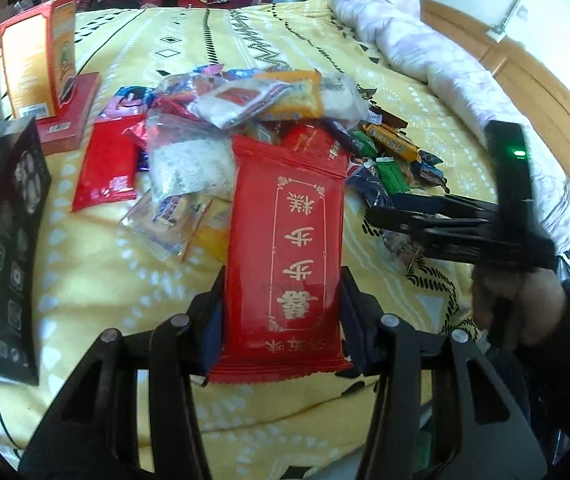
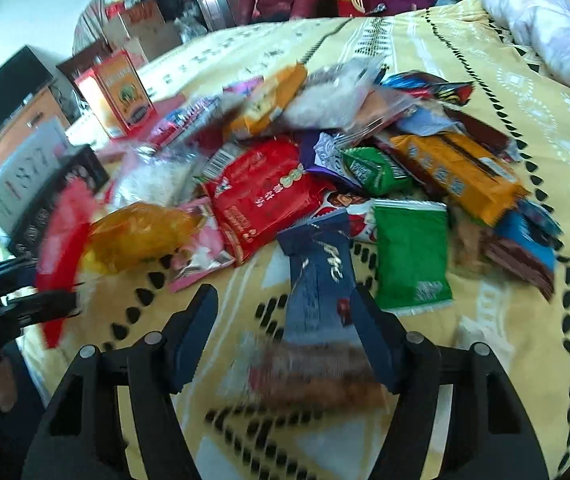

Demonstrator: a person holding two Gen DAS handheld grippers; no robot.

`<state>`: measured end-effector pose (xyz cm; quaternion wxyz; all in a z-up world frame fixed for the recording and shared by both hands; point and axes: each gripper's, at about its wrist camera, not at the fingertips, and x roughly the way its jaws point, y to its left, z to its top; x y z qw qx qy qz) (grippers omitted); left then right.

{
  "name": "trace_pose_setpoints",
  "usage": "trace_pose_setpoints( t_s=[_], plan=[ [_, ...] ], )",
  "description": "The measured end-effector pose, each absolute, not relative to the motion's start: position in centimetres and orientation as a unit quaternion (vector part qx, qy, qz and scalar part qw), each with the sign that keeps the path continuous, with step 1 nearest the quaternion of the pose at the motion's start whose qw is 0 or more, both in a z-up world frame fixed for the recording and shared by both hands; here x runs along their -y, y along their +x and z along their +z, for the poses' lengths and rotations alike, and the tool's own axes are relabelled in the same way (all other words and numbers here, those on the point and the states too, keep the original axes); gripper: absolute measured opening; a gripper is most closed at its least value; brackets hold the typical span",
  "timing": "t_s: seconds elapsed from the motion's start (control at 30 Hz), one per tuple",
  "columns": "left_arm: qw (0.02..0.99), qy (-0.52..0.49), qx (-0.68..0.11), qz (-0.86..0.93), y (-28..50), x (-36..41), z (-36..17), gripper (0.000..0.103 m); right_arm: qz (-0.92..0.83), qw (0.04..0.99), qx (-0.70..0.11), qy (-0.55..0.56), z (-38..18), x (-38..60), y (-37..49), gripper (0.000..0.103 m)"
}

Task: Organize snacks
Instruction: 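Grasp long red packet with left tool while right grasps dark blue packet, then carry the red and dark blue packets over the clear blue basin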

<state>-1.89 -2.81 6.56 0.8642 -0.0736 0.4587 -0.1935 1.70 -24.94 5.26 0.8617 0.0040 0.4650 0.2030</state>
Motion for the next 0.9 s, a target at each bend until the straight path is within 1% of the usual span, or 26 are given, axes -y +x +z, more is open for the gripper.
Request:
trace_pose_setpoints(
  t_s=[0.13,0.17,0.2,0.23,0.27,0.3,0.33,0.5,0.63,0.77,0.9],
  plan=[
    [0.866,-0.08,-0.456,-0.189,-2.2,2.0,6.9,0.05,0.189,0.863,-0.469,-0.015,4.0,23.7,3.0,0.072],
    [0.866,-0.082,-0.456,-0.189,-2.1,1.9,7.0,0.05,0.181,0.862,-0.474,-0.015,3.6,23.6,3.3,0.07],
    [0.866,-0.084,-0.455,-0.189,-2.1,1.8,7.1,0.05,0.178,0.859,-0.479,-0.011,3.1,23.9,3.5,0.061],
    [0.868,-0.086,-0.452,-0.188,-2.1,1.8,7.3,0.05,0.175,0.858,-0.482,-0.006,3.0,24.1,3.4,0.048],
    [0.868,-0.086,-0.45,-0.188,-2.1,1.8,7.4,0.05,0.171,0.858,-0.484,0.002,3.0,24.6,3.2,0.041],
    [0.869,-0.087,-0.448,-0.19,-2.1,1.8,7.7,0.05,0.175,0.858,-0.482,0.015,3.1,25.1,2.9,0.037],
    [0.871,-0.087,-0.444,-0.191,-2.1,1.8,7.9,0.05,0.178,0.861,-0.475,0.026,3.5,25.6,2.6,0.035],
    [0.88,-0.089,-0.425,-0.192,-2.3,1.3,9.6,0.05,0.185,0.886,-0.425,0.031,7.2,25.8,0.1,0.033],
    [0.894,-0.099,-0.4,-0.177,-2.1,-0.8,12.4,0.05,0.187,0.906,-0.379,0.023,11.9,24.5,-1.2,0.033],
    [0.915,-0.114,-0.359,-0.143,-2.3,-5.0,16.2,0.05,0.212,0.923,-0.322,0.008,18.0,21.9,-1.9,0.033],
    [0.933,-0.137,-0.321,-0.088,-3.3,-10.7,19.4,0.05,0.268,0.922,-0.279,-0.006,23.5,16.4,-1.6,0.033]
  ],
)
